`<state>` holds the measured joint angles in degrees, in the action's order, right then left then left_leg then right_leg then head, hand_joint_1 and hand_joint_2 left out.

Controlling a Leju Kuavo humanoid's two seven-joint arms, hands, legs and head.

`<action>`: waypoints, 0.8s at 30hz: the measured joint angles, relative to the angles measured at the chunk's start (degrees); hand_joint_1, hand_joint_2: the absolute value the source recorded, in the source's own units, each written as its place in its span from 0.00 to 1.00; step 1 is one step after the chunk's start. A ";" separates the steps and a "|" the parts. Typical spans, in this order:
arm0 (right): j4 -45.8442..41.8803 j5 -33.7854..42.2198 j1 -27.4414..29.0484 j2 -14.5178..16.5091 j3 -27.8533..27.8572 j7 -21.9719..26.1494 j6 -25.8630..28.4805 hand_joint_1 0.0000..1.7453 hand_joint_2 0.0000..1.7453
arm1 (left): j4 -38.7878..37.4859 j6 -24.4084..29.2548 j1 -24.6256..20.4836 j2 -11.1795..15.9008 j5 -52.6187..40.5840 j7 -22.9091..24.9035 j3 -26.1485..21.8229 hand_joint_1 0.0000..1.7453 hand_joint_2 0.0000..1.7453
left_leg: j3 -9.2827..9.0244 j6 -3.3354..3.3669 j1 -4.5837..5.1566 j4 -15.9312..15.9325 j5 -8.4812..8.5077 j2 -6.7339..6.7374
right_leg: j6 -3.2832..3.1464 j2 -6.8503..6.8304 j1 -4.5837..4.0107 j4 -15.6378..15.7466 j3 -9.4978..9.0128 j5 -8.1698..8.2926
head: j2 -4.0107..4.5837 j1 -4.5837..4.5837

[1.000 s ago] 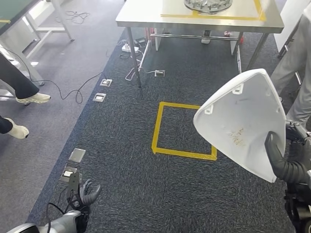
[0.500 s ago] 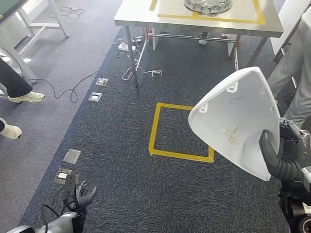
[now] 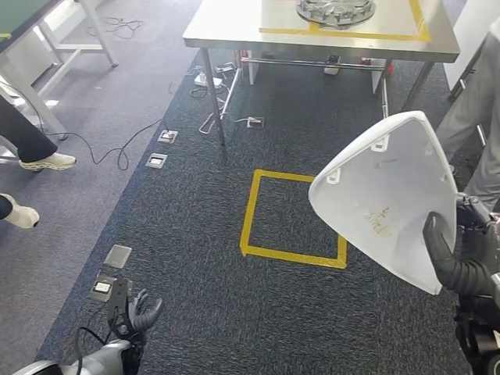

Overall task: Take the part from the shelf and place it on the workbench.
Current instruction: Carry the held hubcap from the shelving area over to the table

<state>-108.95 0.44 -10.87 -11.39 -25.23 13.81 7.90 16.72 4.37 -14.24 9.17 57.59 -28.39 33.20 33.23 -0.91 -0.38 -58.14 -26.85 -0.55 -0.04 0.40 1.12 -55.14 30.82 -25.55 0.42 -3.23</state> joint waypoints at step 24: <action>-0.13 0.44 0.97 0.02 0.11 -0.67 0.31 1.00 1.00 | 0.00 -0.19 0.52 -0.24 -0.14 0.02 0.01 0.00 1.00 | -2.93 2.34 0.23 4.15 1.46 -0.06 | 1.39 -0.17 -0.41 -4.19 2.56 0.12 | 0.00 0.52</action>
<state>-109.08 0.88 -9.89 -11.37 -25.12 13.15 8.21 16.72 4.19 -13.71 8.93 57.46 -28.37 33.21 30.30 1.43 -0.14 -53.99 -25.39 -0.61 1.35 0.23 0.71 -59.33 33.39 -25.43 0.42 -2.71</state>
